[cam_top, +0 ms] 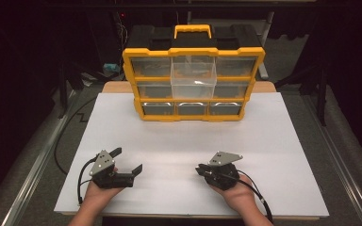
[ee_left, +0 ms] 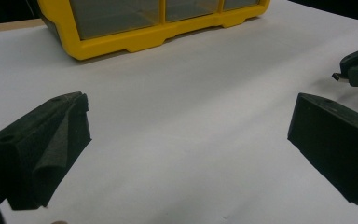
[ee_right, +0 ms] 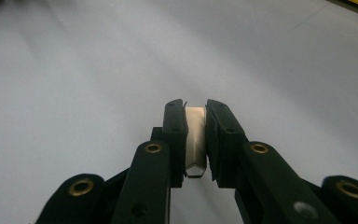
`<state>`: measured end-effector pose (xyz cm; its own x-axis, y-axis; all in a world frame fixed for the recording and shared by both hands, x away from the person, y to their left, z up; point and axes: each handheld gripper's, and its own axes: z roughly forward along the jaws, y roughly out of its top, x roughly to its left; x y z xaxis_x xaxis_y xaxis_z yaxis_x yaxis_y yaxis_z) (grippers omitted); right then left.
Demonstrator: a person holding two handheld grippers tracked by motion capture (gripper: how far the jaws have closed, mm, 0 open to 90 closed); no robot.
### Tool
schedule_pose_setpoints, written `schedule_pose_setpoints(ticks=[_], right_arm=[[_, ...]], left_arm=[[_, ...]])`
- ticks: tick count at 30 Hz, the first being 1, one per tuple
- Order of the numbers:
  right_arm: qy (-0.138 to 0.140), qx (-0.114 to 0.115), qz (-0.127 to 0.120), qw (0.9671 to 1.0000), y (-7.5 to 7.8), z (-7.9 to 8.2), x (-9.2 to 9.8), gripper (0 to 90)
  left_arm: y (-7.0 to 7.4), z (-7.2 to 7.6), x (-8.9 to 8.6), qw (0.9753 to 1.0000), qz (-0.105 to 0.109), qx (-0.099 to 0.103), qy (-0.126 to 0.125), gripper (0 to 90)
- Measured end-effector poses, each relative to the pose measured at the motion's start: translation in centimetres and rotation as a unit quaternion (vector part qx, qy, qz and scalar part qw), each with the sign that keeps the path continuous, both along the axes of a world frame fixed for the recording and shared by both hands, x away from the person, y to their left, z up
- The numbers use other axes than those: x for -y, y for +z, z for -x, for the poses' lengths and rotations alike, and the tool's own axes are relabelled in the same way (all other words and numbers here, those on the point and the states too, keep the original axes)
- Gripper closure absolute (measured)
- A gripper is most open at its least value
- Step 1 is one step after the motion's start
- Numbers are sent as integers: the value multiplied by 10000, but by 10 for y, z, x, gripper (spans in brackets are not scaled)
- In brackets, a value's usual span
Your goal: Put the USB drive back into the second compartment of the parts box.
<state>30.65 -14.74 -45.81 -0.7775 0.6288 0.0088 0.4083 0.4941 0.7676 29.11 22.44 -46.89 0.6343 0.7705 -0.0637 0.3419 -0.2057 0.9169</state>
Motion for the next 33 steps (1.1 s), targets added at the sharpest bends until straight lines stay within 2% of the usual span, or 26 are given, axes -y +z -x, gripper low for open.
schedule_pose_setpoints(ticks=[10,13,20,33], right_arm=[[-103,-45,-4,9999,0,-5,16,799],[-159,-68,15,9998,-1,-6,22,799],[-326,-57,24,9995,1,-10,37,799],[-468,-19,-2,9989,4,-15,62,799]], left_arm=[[-1,-2,0,10000,20,-2,68,0],[-1,-1,1,10000,-67,19,31,0],[0,-1,-1,9999,69,77,35,1],[1,-1,-1,10000,50,61,35,0]])
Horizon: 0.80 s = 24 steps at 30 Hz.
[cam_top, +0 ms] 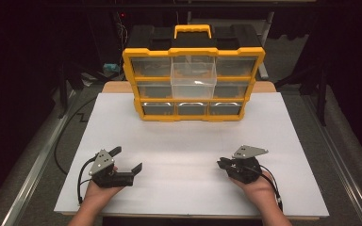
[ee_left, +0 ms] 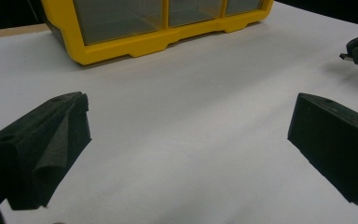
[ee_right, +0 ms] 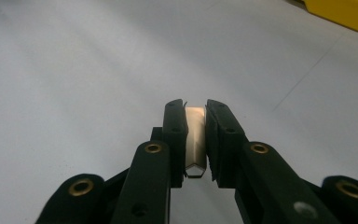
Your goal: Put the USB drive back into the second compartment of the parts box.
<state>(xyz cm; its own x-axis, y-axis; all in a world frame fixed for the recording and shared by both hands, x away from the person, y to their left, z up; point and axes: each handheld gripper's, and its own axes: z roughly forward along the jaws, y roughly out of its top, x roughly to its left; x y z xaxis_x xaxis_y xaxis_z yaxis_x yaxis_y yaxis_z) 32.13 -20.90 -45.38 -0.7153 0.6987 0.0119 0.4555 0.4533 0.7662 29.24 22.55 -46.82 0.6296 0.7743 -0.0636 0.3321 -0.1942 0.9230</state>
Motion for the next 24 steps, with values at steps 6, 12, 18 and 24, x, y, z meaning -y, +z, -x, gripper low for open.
schedule_pose_setpoints(ticks=[6,12,18,24], right_arm=[[-44,-10,28,10000,1,-2,4,799],[-74,-111,36,9999,6,-5,8,799],[107,-273,281,9992,16,-11,7,799],[318,-547,433,9971,18,-19,5,799]], left_arm=[[0,-1,0,10000,59,-15,-7,0],[1,0,0,9999,96,-10,-50,0],[1,0,1,9999,79,31,-108,0],[0,-1,2,9998,134,-11,-117,0]])
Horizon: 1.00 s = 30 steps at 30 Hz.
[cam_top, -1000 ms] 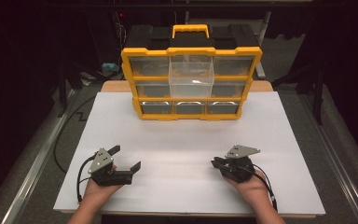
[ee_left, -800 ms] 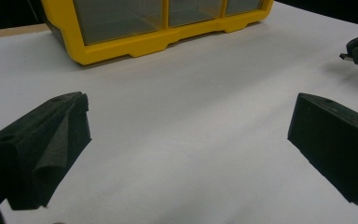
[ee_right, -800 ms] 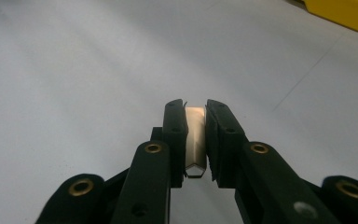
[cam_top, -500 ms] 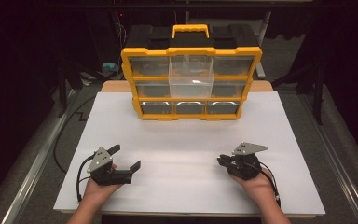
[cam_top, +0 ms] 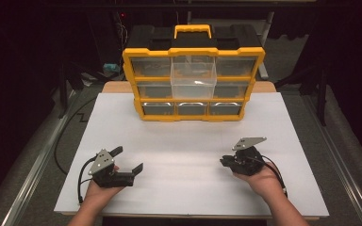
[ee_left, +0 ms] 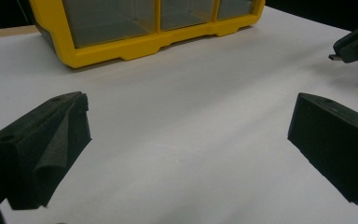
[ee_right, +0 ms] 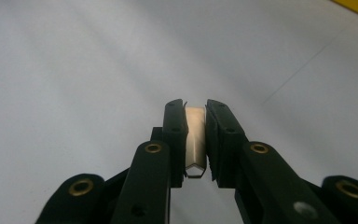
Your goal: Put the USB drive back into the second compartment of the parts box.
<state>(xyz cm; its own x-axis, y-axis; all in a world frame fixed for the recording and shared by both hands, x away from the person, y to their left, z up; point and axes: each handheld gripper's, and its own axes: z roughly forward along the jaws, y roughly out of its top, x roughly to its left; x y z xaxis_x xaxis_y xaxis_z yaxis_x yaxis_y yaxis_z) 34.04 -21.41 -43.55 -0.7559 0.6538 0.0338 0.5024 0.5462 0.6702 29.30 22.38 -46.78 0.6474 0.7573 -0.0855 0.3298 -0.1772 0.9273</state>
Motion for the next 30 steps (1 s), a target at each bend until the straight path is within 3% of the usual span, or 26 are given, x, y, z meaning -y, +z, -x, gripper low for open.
schedule_pose_setpoints(ticks=[16,30], right_arm=[[311,-451,430,9976,4,-7,-5,799],[721,-760,929,9902,19,-14,-15,799]], left_arm=[[0,0,1,10000,21,-15,-24,0],[-1,0,0,10000,-18,35,5,0]])
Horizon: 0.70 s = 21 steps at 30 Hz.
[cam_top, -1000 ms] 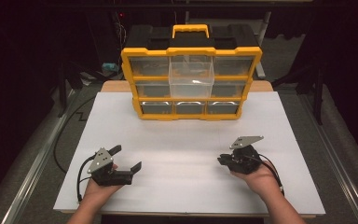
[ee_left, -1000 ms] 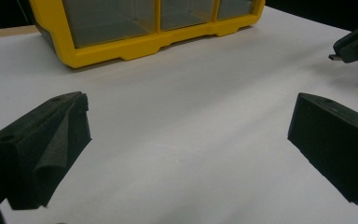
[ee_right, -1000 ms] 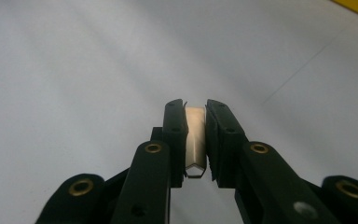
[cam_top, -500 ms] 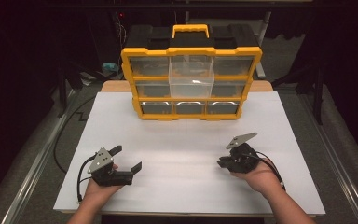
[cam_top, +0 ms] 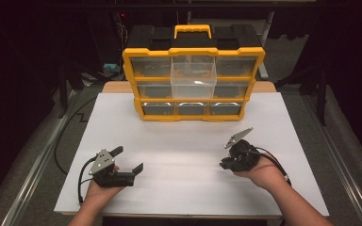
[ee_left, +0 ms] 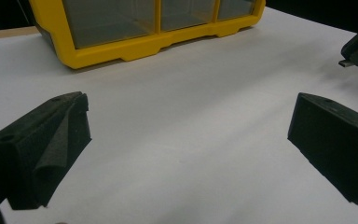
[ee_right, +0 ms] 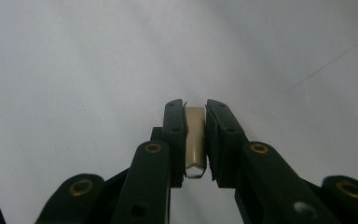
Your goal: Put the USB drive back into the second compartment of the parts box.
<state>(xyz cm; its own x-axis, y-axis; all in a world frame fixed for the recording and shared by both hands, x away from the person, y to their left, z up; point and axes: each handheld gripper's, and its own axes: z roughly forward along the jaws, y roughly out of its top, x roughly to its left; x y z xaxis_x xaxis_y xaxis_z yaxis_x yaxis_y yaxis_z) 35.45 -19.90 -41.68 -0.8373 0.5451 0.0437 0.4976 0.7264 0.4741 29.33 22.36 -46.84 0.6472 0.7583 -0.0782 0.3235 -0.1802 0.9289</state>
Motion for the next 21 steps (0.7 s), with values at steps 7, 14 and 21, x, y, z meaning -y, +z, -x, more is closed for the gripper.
schedule_pose_setpoints(ticks=[7,14,21], right_arm=[[213,-91,292,9993,8,-3,-6,799],[331,-240,414,9983,12,-7,-7,799],[475,-357,540,9968,16,-11,-11,798]], left_arm=[[0,0,0,10000,18,4,-13,0],[0,0,0,10000,9,9,-31,0],[0,1,0,10000,16,48,-49,0]])
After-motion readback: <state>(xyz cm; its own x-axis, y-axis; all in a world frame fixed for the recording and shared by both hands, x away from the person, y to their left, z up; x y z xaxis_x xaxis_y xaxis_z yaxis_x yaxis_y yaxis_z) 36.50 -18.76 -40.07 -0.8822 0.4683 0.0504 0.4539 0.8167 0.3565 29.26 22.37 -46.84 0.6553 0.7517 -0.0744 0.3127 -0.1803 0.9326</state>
